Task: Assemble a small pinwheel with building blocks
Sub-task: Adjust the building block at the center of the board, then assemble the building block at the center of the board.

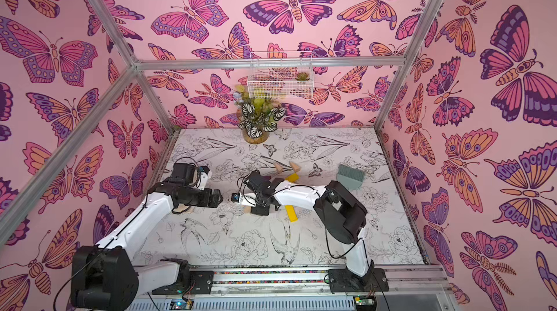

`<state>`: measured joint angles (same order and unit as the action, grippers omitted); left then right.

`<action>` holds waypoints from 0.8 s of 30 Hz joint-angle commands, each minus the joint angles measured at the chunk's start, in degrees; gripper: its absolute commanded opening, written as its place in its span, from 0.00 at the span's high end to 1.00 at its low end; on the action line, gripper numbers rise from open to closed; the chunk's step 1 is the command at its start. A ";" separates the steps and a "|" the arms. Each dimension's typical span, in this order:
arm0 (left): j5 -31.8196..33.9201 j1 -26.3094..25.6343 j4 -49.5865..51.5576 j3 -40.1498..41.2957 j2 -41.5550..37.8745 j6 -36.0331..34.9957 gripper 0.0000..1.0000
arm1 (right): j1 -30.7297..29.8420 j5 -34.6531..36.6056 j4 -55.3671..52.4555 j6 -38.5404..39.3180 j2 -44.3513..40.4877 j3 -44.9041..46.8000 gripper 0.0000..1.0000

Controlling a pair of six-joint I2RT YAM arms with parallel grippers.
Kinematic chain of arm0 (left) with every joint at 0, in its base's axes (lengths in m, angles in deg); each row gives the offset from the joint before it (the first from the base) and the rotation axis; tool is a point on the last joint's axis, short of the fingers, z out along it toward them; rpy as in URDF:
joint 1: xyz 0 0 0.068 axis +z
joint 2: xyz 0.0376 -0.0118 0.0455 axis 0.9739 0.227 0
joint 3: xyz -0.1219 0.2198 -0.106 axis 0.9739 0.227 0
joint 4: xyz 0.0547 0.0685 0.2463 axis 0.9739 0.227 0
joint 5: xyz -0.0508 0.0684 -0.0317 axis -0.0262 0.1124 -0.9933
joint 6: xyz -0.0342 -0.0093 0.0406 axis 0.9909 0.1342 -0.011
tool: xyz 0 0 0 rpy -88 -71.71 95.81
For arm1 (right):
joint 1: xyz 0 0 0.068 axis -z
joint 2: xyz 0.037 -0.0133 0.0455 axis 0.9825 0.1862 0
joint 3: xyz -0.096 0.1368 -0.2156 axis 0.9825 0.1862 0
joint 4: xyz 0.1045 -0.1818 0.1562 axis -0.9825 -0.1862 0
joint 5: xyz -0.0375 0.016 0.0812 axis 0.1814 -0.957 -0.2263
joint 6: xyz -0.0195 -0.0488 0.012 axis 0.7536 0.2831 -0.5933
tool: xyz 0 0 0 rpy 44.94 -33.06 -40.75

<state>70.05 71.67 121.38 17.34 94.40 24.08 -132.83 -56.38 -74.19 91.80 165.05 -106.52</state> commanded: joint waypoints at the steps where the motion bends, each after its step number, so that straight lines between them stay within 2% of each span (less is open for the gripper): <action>1: -4.65 -0.36 -1.50 0.42 -1.46 -4.17 0.04 | 1.55 -1.55 2.60 -4.62 -8.22 0.36 0.47; 3: -5.77 -1.75 -1.70 -0.05 -1.33 -7.03 0.04 | 3.16 -2.46 4.10 -8.17 -12.20 2.01 0.45; 7: -4.68 -8.07 -1.61 -1.85 1.19 -13.21 0.05 | 7.20 -3.44 8.03 -18.21 -21.32 7.16 0.41; 13: -0.13 -17.35 -0.06 -7.31 12.54 -17.79 0.12 | 12.08 1.55 11.50 -32.59 -33.12 17.40 0.38; 19: 6.75 -25.07 0.19 -13.09 21.62 -22.28 0.14 | 14.86 3.96 11.32 -39.70 -41.61 26.42 0.38; 24: 9.74 -28.32 0.18 -16.69 26.70 -25.15 0.15 | 16.02 5.25 11.26 -42.62 -46.15 31.26 0.38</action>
<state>76.59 44.32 120.52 2.28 119.27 2.26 -117.29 -52.99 -63.28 53.27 120.89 -76.32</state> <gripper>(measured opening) 0.858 0.615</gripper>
